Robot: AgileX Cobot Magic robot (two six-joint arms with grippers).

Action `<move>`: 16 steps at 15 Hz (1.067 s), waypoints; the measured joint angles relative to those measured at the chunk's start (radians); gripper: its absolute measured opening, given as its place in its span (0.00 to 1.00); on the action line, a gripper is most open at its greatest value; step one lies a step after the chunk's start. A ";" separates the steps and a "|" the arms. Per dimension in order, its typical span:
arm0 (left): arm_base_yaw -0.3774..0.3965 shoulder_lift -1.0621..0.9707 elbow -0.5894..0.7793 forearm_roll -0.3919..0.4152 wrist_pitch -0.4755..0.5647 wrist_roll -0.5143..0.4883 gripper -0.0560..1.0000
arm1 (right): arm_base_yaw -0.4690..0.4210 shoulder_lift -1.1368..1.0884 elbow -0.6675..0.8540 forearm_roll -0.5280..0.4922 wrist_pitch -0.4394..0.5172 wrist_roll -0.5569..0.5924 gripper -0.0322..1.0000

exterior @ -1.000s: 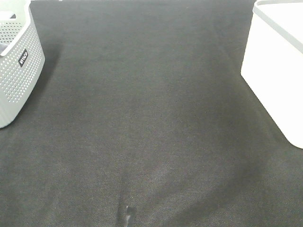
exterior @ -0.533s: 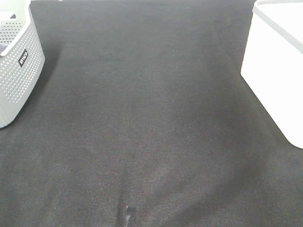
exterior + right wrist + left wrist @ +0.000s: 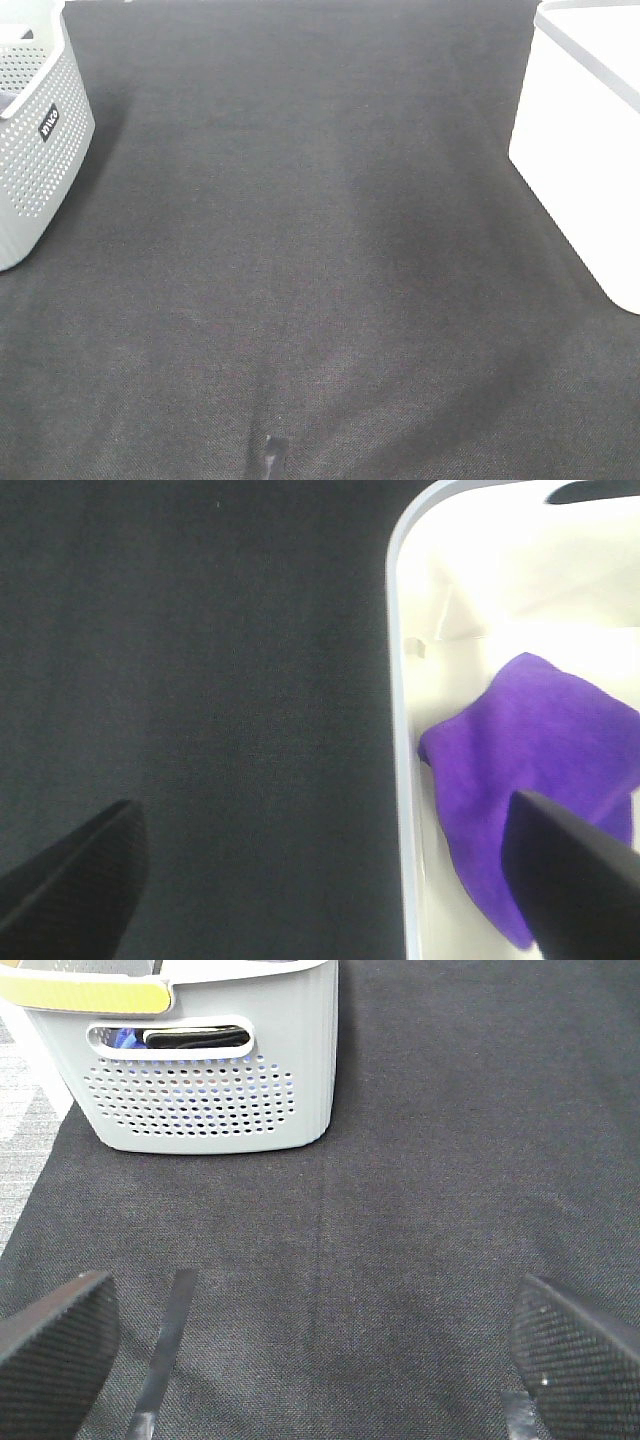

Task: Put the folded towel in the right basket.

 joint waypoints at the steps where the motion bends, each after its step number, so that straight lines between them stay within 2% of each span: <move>1: 0.000 0.000 0.000 0.000 0.000 0.000 0.99 | 0.000 -0.050 0.045 -0.006 -0.002 0.005 0.91; 2: 0.000 0.000 0.000 0.000 0.000 0.000 0.99 | 0.000 -0.129 0.130 -0.012 -0.003 0.007 0.91; 3: 0.000 0.000 0.000 0.000 0.000 0.000 0.99 | 0.000 -0.129 0.130 -0.012 -0.003 0.007 0.91; 4: 0.000 0.000 0.000 0.000 0.000 0.000 0.99 | 0.000 -0.322 0.379 -0.047 -0.044 0.013 0.91; 7: 0.000 0.000 0.000 0.000 0.000 0.000 0.99 | 0.000 -0.680 0.809 -0.069 -0.187 0.017 0.91; 8: 0.000 0.000 0.000 0.000 0.000 0.000 0.99 | 0.000 -0.680 0.809 -0.069 -0.187 0.017 0.91; 10: 0.000 0.000 0.000 0.000 0.000 0.000 0.99 | 0.000 -0.989 1.099 -0.069 -0.216 0.015 0.91; 11: 0.000 0.000 0.000 0.000 0.000 0.000 0.99 | 0.000 -1.121 1.198 -0.069 -0.221 0.010 0.91; 13: 0.000 0.000 0.000 0.000 0.000 0.000 0.99 | 0.000 -1.365 1.353 -0.069 -0.222 0.005 0.91; 16: 0.000 0.000 0.000 0.000 0.000 0.000 0.99 | 0.000 -1.647 1.494 -0.069 -0.203 0.005 0.91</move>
